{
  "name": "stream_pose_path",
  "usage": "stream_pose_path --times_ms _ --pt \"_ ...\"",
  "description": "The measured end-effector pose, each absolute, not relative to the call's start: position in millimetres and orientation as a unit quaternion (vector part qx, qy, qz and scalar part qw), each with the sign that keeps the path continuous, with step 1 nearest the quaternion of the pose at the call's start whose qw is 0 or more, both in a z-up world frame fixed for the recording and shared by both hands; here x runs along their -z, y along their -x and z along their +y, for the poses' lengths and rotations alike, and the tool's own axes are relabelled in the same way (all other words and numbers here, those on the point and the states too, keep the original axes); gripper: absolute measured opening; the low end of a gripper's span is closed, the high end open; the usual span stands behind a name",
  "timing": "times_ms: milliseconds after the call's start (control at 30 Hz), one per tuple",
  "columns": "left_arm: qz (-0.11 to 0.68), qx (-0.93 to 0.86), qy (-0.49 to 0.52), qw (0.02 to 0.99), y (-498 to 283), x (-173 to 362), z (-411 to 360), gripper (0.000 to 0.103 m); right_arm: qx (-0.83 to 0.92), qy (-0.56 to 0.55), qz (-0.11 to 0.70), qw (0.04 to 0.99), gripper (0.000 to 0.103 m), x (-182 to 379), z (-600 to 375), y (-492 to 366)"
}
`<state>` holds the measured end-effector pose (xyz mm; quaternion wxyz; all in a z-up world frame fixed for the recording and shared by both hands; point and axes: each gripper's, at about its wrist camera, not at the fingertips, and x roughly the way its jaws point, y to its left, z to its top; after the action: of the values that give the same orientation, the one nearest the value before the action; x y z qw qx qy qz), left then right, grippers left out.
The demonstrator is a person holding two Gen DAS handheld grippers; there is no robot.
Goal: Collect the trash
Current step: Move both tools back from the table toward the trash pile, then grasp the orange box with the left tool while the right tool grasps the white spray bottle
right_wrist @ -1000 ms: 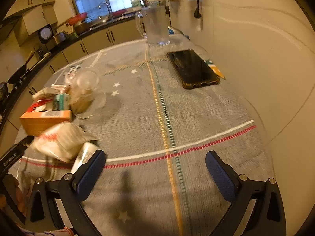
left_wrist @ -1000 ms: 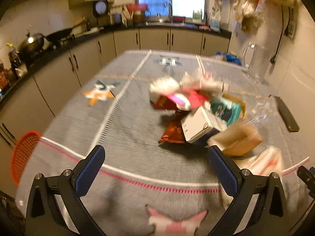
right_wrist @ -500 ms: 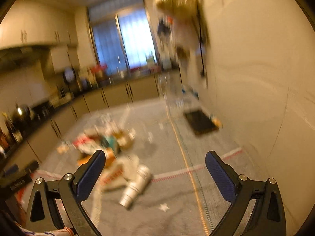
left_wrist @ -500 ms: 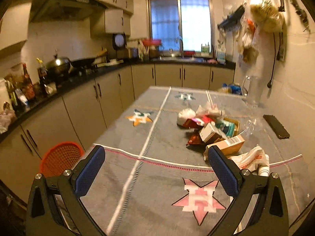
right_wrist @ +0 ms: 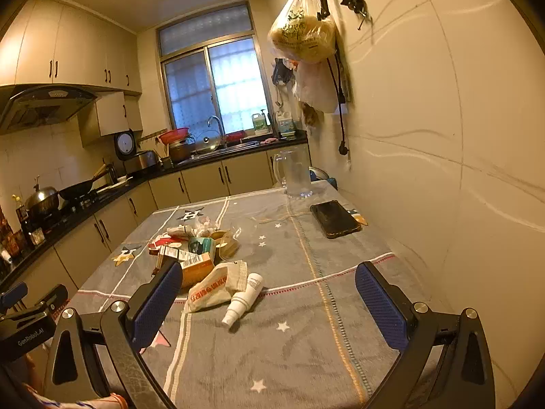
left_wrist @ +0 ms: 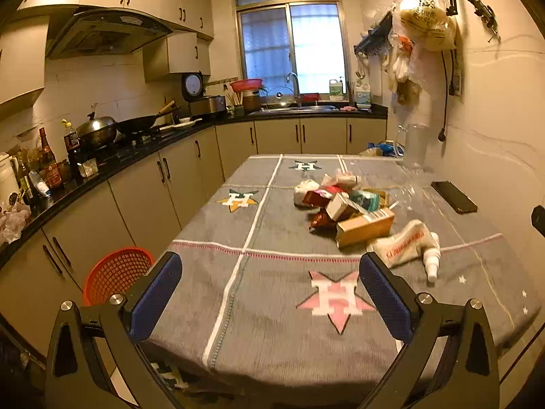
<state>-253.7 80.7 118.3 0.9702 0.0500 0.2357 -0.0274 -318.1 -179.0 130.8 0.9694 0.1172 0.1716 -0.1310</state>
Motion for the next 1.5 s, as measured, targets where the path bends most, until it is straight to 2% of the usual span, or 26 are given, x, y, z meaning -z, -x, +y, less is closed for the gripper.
stream_pose_path --times_ms 467,1000,1367,1433,1500 --pt "0.261 0.020 -0.045 0.964 256 -104 95 0.103 0.118 -0.125 0.192 0.966 0.103 -124 -173 332" --pt "0.305 0.015 -0.027 0.952 231 -78 125 0.103 0.095 -0.141 0.261 0.950 0.103 -96 -164 294" --pt "0.298 0.104 -0.103 0.943 212 -80 97 0.103 0.071 -0.187 0.306 0.931 0.103 -67 -183 259" --pt "0.300 0.138 -0.112 0.937 203 -83 87 0.097 0.069 -0.197 0.307 0.928 0.103 -62 -189 251" --pt "0.309 0.164 -0.121 0.929 191 -84 76 0.083 0.067 -0.199 0.308 0.928 0.101 -57 -193 242"
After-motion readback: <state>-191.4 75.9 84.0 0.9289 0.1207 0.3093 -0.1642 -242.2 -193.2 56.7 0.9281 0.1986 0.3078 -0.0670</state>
